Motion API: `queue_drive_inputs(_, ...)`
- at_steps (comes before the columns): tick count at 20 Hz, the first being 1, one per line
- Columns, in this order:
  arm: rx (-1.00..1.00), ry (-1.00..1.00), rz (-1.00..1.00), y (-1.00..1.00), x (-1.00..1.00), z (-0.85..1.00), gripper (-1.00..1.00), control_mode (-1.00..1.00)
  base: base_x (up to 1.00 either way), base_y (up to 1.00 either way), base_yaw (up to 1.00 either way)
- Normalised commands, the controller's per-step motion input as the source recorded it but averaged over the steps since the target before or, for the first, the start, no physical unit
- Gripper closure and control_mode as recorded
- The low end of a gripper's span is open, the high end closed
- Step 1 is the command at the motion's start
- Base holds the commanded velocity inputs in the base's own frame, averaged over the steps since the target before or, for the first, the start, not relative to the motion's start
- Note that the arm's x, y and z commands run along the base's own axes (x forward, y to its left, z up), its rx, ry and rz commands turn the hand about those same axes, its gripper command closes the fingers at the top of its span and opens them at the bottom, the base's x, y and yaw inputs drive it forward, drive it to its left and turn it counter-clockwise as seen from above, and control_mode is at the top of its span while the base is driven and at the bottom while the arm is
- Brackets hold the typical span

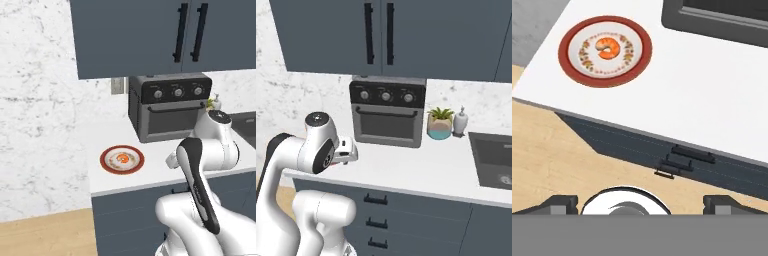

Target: Pick up the knife from the drawer and place it on the cutting board. Then place the meat from the plate to the cutting board.

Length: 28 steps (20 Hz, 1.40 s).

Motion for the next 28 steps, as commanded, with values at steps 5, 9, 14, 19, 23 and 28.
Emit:
queue_drive_inputs(5,0.0,0.0,0.0,0.0,0.0,0.0,-1.0,1.0,0.47,0.78,-0.28)
queue_drive_inputs(9,0.0,0.0,0.0,0.0,0.0,0.0,-1.0,1.0,0.71,0.16,-0.18)
queue_drive_inputs(14,0.0,0.0,0.0,0.0,0.0,0.0,-1.0,1.0,0.77,0.0,-0.08)
queue_drive_inputs(19,0.0,0.0,0.0,0.0,0.0,0.0,-1.0,1.0,0.14,0.15,-0.07)
queue_drive_inputs(23,0.0,0.0,0.0,0.0,0.0,0.0,-1.0,1.0,0.08,0.31,-0.07)
queue_drive_inputs(28,-0.02,0.0,-0.04,0.27,0.06,-0.19,-1.0,-1.0,0.02,0.15,-0.03)
